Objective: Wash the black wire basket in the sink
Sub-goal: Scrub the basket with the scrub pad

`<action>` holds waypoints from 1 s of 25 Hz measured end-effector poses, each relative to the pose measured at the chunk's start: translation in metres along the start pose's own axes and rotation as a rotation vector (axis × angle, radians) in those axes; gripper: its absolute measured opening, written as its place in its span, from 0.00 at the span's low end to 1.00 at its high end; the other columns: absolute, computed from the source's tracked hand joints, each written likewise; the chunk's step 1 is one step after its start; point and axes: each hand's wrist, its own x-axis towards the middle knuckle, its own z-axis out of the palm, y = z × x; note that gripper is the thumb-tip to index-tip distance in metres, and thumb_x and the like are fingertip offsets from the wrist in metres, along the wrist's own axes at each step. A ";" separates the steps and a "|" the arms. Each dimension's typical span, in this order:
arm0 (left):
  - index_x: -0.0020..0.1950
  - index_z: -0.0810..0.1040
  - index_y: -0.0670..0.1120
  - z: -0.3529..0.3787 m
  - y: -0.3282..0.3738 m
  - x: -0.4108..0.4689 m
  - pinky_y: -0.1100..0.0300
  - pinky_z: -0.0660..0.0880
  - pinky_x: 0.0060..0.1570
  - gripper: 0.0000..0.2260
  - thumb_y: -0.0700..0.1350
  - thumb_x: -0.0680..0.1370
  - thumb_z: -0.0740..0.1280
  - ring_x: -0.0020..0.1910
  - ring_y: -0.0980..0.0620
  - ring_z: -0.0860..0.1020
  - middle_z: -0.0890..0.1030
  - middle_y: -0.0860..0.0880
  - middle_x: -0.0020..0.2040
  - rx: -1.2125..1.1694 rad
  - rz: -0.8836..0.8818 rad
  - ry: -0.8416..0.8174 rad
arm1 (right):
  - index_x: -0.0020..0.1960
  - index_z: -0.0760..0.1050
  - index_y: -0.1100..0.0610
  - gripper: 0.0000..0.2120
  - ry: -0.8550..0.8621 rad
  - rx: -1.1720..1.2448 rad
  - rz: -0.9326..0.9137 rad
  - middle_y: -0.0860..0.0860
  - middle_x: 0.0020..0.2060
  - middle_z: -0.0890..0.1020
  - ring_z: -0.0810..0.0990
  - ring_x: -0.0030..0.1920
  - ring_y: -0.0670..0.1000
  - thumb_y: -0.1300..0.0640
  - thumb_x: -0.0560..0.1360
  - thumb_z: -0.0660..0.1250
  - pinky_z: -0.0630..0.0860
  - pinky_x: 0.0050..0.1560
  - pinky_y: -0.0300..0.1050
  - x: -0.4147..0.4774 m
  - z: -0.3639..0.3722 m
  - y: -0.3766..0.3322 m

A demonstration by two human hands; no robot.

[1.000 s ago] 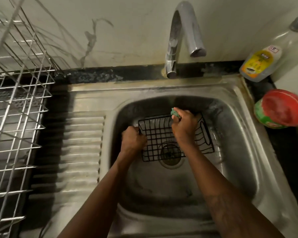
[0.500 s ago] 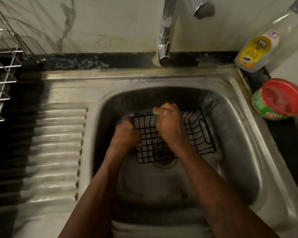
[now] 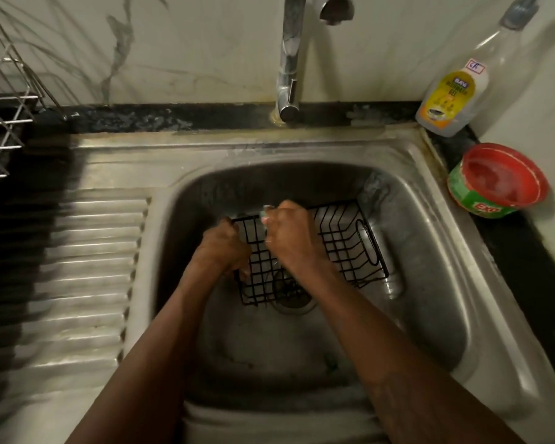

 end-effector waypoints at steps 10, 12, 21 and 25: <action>0.67 0.68 0.47 0.000 -0.002 -0.004 0.39 0.84 0.44 0.24 0.30 0.75 0.69 0.44 0.34 0.86 0.82 0.34 0.53 -0.213 -0.020 -0.049 | 0.61 0.81 0.56 0.15 0.257 -0.059 0.381 0.56 0.53 0.83 0.83 0.53 0.55 0.63 0.74 0.75 0.83 0.52 0.50 0.010 -0.032 0.069; 0.66 0.68 0.44 0.000 -0.002 -0.009 0.42 0.84 0.47 0.19 0.32 0.78 0.67 0.44 0.37 0.86 0.84 0.36 0.51 -0.206 -0.013 -0.040 | 0.67 0.78 0.57 0.21 0.126 0.031 0.285 0.55 0.56 0.82 0.82 0.52 0.52 0.63 0.75 0.74 0.82 0.52 0.45 0.006 -0.014 0.045; 0.59 0.70 0.46 -0.005 -0.003 -0.009 0.45 0.85 0.41 0.13 0.33 0.80 0.67 0.36 0.40 0.87 0.86 0.37 0.41 -0.228 -0.037 0.001 | 0.68 0.76 0.56 0.24 0.247 0.235 0.420 0.55 0.55 0.81 0.81 0.53 0.52 0.63 0.74 0.75 0.80 0.48 0.42 0.005 -0.009 0.054; 0.60 0.68 0.47 -0.004 -0.002 -0.008 0.45 0.85 0.39 0.15 0.32 0.79 0.66 0.34 0.40 0.86 0.86 0.37 0.40 -0.223 -0.029 -0.006 | 0.53 0.84 0.53 0.10 0.450 0.415 0.551 0.52 0.45 0.86 0.85 0.43 0.48 0.64 0.78 0.67 0.84 0.41 0.46 0.015 -0.020 0.077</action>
